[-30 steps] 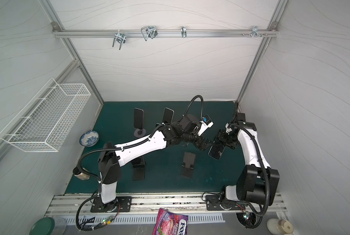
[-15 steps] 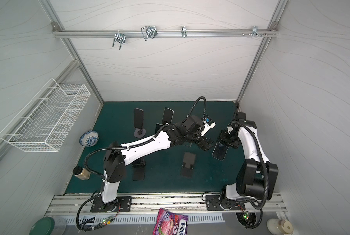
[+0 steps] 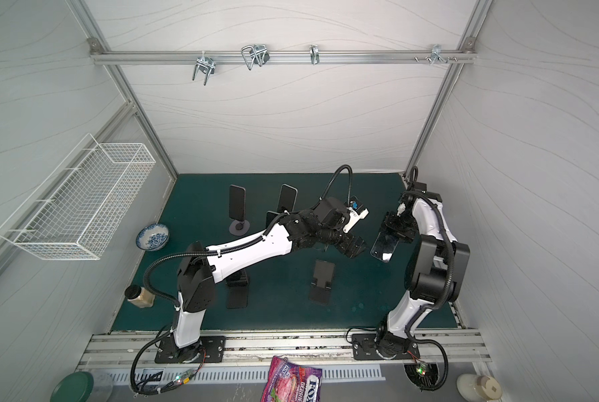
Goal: Remove the phone from the phone stand
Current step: Place the phone to the middle-right of the table.
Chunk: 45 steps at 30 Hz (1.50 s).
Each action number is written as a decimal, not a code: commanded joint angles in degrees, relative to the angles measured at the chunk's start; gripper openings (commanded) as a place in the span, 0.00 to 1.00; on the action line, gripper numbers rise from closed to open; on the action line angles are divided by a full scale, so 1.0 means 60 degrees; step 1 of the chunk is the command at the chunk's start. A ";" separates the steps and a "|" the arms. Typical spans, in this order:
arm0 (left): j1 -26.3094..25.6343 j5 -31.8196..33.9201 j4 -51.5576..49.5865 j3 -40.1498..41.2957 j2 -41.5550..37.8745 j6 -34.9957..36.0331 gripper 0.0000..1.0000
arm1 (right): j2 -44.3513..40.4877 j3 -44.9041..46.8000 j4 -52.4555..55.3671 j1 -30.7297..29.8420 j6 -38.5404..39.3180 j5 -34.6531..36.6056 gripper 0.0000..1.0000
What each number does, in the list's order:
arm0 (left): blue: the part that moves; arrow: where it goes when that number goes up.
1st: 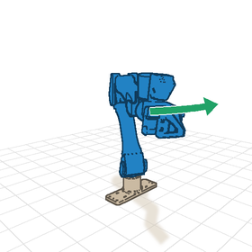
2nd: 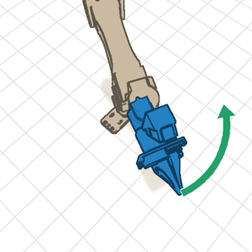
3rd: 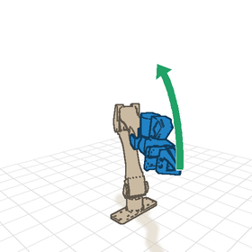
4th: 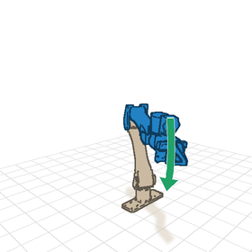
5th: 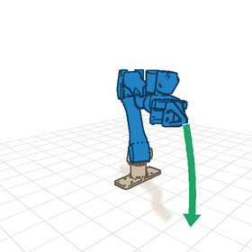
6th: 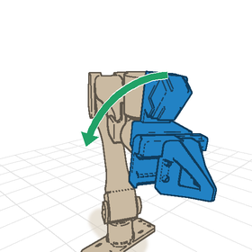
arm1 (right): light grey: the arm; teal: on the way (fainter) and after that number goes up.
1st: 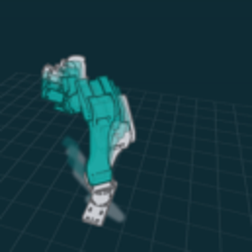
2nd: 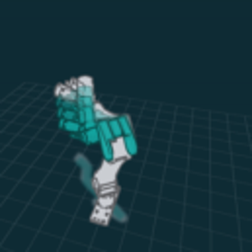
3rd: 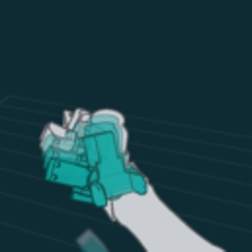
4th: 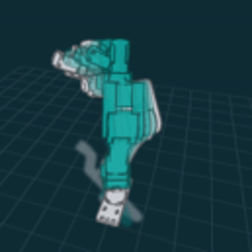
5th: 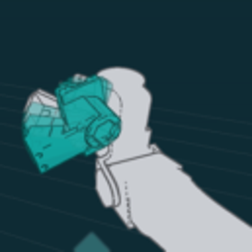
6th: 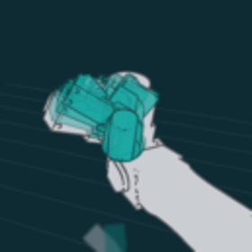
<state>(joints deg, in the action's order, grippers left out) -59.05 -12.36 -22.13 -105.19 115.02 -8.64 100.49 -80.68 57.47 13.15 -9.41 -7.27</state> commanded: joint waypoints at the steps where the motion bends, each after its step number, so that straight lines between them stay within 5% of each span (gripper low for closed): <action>1: -0.0061 0.0183 0.0137 -0.0137 -0.0355 0.0012 0.88 | 0.0588 -0.0396 0.0260 0.0232 0.0185 0.0204 0.53; 32: -0.0062 0.0106 -0.0210 0.1253 -0.1518 0.0067 0.89 | 0.3835 -0.1797 0.0477 0.0680 0.0565 0.0230 0.59; 45: -0.0046 0.0373 0.0329 0.1835 -0.1817 0.0050 0.90 | 0.3885 -0.2021 0.0445 0.0665 0.0470 0.0062 0.92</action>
<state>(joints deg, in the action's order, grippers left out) -59.05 -10.66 -23.31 -93.93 105.56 -7.79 122.63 -93.36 61.39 16.88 -7.35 -6.44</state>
